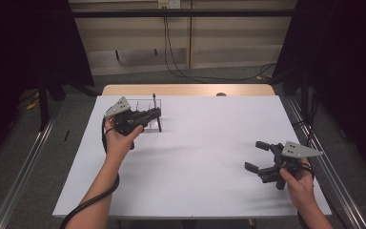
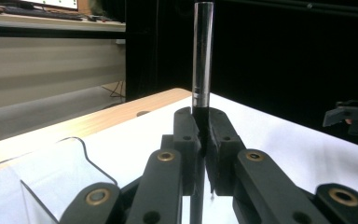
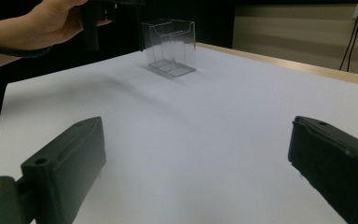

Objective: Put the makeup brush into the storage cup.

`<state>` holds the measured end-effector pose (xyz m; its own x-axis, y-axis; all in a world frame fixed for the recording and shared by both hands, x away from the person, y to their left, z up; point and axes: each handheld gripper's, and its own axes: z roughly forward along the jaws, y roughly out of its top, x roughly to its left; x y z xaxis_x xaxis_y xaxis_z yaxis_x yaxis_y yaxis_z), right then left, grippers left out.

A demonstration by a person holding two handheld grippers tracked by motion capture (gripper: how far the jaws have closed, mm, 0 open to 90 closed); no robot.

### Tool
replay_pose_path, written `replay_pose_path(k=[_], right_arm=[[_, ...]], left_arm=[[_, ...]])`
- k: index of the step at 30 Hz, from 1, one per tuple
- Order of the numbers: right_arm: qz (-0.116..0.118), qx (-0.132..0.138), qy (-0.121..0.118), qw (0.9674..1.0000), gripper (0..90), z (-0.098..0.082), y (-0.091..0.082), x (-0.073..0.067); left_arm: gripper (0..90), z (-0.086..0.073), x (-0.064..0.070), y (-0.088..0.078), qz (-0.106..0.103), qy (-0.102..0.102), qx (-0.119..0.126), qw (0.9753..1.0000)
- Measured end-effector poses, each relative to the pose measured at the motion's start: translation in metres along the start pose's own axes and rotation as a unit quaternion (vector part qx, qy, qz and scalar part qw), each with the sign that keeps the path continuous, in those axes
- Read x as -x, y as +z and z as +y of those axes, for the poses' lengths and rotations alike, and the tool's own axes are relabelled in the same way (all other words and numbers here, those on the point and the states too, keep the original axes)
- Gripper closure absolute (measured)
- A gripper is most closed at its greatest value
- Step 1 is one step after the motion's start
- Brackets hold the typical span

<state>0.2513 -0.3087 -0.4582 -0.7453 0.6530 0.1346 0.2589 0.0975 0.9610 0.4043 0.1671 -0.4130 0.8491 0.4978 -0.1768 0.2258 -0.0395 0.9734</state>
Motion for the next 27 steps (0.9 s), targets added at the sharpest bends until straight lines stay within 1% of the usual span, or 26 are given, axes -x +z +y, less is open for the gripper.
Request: replay_pose_path(k=[3,4,5,10,22,23,27], right_arm=[[-0.001,0.001,0.001,1.0000,3.7,0.000,-0.001,0.000],[0.000,0.002,0.000,1.0000,3.7,0.000,-0.001,0.000],[0.001,0.001,-0.002,1.0000,3.7,0.000,-0.001,-0.001],[0.002,0.000,-0.003,1.0000,3.7,-0.001,0.000,-0.001],[0.001,-0.003,-0.009,1.0000,3.7,-0.001,-0.002,-0.002],[-0.001,-0.002,-0.009,1.0000,3.7,-0.001,-0.003,-0.003],[0.000,-0.004,-0.010,0.9999,3.7,-0.002,-0.004,-0.002]], left_arm=[[83.8,0.002,0.000,0.001,-0.001,0.002,0.000,1.0000],[83.8,0.003,-0.001,0.001,0.003,0.006,-0.002,1.0000],[83.8,0.004,-0.001,0.001,0.002,0.002,-0.001,1.0000],[83.8,0.006,-0.005,-0.001,0.011,0.004,-0.001,0.9999],[83.9,0.009,-0.011,-0.006,0.020,0.000,-0.001,0.9998],[83.8,0.009,-0.012,-0.006,0.021,0.002,-0.004,0.9998],[83.8,0.010,-0.012,-0.007,0.022,0.004,-0.001,0.9997]])
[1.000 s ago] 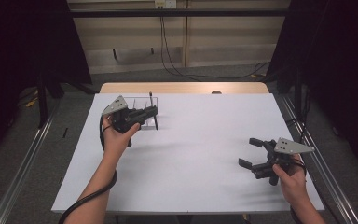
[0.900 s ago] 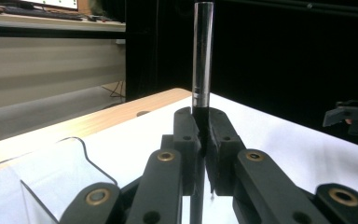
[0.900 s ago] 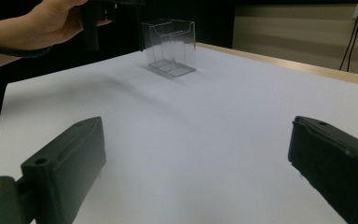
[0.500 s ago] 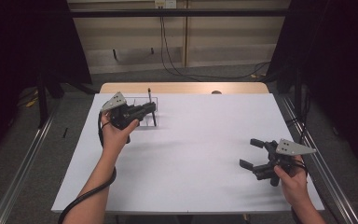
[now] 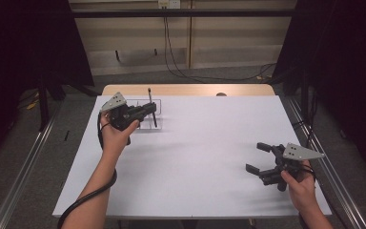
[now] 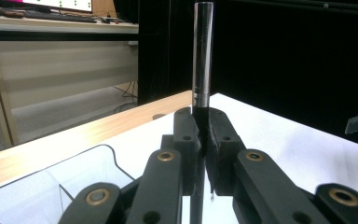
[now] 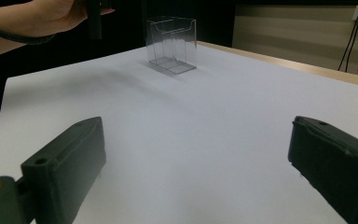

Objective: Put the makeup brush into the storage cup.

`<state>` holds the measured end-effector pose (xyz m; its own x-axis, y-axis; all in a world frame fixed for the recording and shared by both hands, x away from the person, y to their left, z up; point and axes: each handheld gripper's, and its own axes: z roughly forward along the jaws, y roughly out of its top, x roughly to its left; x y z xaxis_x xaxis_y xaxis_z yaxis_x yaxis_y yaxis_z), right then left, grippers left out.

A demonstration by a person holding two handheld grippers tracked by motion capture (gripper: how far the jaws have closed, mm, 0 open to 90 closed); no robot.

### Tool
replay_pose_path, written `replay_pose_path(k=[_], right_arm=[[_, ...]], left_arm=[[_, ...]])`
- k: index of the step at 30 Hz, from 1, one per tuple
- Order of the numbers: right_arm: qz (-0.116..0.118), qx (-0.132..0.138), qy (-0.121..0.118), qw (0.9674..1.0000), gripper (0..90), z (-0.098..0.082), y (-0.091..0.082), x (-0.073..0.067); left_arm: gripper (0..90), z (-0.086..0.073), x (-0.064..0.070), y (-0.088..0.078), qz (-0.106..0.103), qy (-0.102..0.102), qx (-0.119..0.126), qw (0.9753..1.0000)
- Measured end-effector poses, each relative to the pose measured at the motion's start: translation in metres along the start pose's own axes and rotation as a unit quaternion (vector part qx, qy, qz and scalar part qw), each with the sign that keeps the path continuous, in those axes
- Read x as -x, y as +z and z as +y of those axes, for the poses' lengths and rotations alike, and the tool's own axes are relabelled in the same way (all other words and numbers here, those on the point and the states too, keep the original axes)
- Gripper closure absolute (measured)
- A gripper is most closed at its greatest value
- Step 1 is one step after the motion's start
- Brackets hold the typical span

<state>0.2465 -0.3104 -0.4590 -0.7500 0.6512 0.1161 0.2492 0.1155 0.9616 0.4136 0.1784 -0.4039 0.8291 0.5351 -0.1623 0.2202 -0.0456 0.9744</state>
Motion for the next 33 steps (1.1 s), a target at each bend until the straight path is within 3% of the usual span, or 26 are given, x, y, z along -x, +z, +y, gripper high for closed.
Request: replay_pose_path(k=[33], right_arm=[[-0.007,-0.005,-0.004,1.0000,3.5,-0.004,-0.006,-0.003]], left_arm=[[83.9,0.014,-0.013,-0.004,0.021,0.007,0.005,0.9997]])
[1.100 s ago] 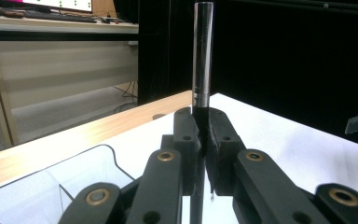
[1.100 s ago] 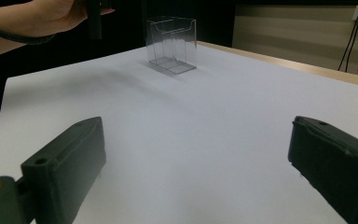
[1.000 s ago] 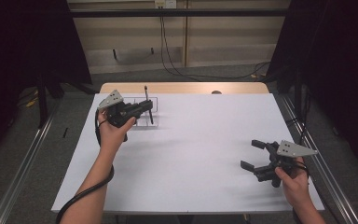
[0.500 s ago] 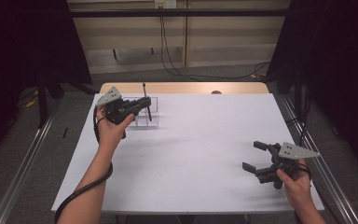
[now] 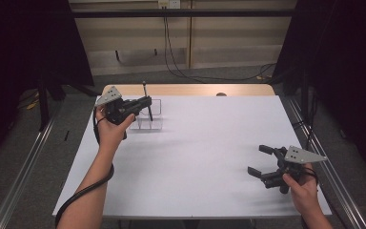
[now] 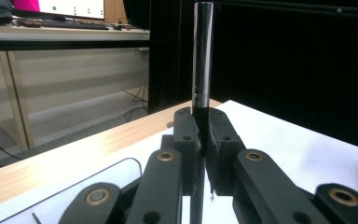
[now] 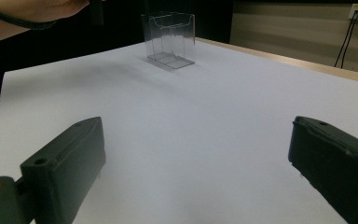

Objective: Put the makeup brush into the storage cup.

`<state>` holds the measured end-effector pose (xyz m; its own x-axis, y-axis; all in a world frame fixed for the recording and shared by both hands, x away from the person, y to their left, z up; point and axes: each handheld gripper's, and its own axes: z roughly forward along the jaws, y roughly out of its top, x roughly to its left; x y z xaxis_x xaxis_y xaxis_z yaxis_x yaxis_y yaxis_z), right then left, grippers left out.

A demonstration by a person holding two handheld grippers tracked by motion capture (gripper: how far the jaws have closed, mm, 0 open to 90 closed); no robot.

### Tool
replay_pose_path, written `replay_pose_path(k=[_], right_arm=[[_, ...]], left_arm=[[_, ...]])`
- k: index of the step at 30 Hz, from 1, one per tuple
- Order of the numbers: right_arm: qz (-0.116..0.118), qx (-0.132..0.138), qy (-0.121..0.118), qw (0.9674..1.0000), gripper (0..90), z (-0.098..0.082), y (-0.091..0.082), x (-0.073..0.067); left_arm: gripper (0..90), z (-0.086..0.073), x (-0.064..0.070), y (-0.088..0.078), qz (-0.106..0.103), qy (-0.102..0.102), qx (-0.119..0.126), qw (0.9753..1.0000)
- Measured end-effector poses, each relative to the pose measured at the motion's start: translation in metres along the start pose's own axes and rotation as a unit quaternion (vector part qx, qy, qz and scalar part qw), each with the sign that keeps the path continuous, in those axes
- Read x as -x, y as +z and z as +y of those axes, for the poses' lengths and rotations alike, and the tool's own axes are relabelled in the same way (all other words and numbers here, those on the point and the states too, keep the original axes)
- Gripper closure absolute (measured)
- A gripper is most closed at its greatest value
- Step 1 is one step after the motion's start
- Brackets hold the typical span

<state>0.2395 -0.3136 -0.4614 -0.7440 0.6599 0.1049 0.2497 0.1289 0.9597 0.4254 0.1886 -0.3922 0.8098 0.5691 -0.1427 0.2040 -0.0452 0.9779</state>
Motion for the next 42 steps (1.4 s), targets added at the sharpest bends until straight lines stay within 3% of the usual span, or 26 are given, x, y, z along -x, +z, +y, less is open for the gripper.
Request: replay_pose_path(k=[42], right_arm=[[0.002,0.004,-0.002,1.0000,3.5,0.000,0.000,0.000]], left_arm=[[83.9,0.019,-0.014,0.001,0.028,0.001,0.011,0.9995]])
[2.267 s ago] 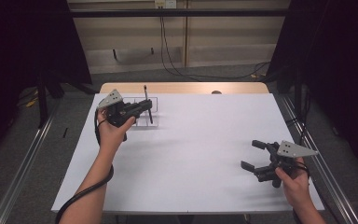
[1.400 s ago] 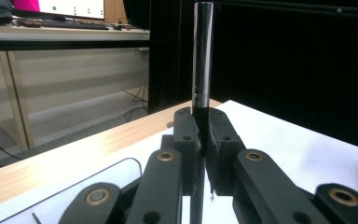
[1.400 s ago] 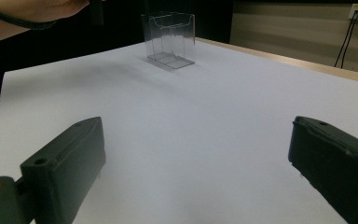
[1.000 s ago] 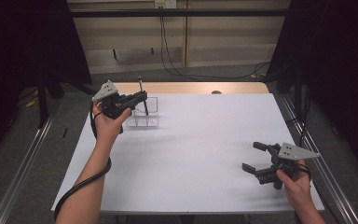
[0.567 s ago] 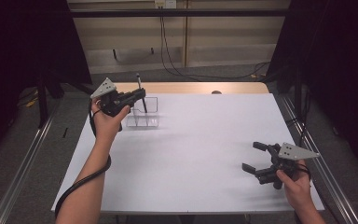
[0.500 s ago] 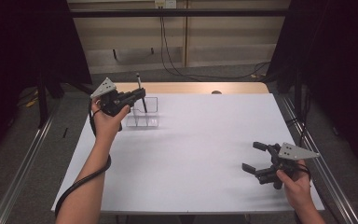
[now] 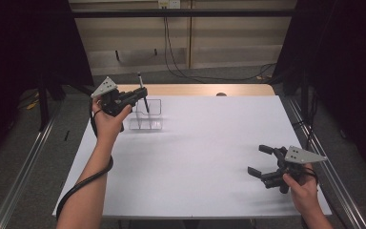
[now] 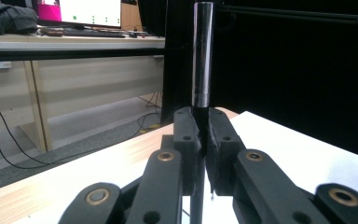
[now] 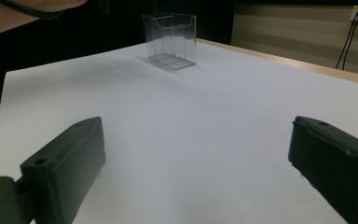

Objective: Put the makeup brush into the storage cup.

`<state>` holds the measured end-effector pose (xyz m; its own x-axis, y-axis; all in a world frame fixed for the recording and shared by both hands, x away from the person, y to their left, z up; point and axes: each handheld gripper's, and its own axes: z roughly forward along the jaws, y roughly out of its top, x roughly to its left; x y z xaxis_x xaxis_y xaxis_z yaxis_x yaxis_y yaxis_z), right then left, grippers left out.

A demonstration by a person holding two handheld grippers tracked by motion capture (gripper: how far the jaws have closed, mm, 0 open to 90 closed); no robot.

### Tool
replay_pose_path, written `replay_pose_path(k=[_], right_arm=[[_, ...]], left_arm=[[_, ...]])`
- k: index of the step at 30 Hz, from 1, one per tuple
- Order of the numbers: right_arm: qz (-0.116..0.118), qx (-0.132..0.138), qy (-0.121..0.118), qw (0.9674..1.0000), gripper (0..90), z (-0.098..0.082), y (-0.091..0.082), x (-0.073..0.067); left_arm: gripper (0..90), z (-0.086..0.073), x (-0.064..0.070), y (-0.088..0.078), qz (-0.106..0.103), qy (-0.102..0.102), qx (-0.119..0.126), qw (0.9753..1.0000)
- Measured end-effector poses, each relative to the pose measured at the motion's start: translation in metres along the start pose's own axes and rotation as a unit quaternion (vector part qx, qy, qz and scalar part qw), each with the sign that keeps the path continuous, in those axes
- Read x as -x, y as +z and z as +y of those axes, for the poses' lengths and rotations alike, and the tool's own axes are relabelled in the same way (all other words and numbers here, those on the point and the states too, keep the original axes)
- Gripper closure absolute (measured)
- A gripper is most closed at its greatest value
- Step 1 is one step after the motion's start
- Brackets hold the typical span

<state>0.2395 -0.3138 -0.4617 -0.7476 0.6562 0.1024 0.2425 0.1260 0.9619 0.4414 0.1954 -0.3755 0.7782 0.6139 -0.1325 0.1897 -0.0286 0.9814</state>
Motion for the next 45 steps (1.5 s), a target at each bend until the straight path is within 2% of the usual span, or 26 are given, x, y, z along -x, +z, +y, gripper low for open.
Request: replay_pose_path(k=[16,30,32,38,45], right_arm=[[0.001,-0.001,-0.001,1.0000,3.5,0.000,0.000,0.000],[0.003,-0.002,-0.002,1.0000,3.5,0.000,0.001,0.000],[0.003,-0.002,-0.002,1.0000,3.5,0.000,0.001,0.000],[0.004,-0.003,-0.002,1.0000,3.5,0.000,0.001,0.000],[0.004,-0.003,-0.004,1.0000,3.5,0.000,0.002,0.000]], left_arm=[[83.9,0.008,-0.004,0.004,0.005,0.007,-0.003,1.0000],[83.9,0.014,-0.006,0.006,0.007,0.004,0.002,1.0000],[83.9,0.015,-0.007,0.007,0.006,-0.002,0.006,1.0000],[83.9,0.016,-0.010,0.007,0.012,-0.005,0.006,0.9999],[83.9,0.018,-0.013,0.009,0.021,0.001,0.002,0.9998]])
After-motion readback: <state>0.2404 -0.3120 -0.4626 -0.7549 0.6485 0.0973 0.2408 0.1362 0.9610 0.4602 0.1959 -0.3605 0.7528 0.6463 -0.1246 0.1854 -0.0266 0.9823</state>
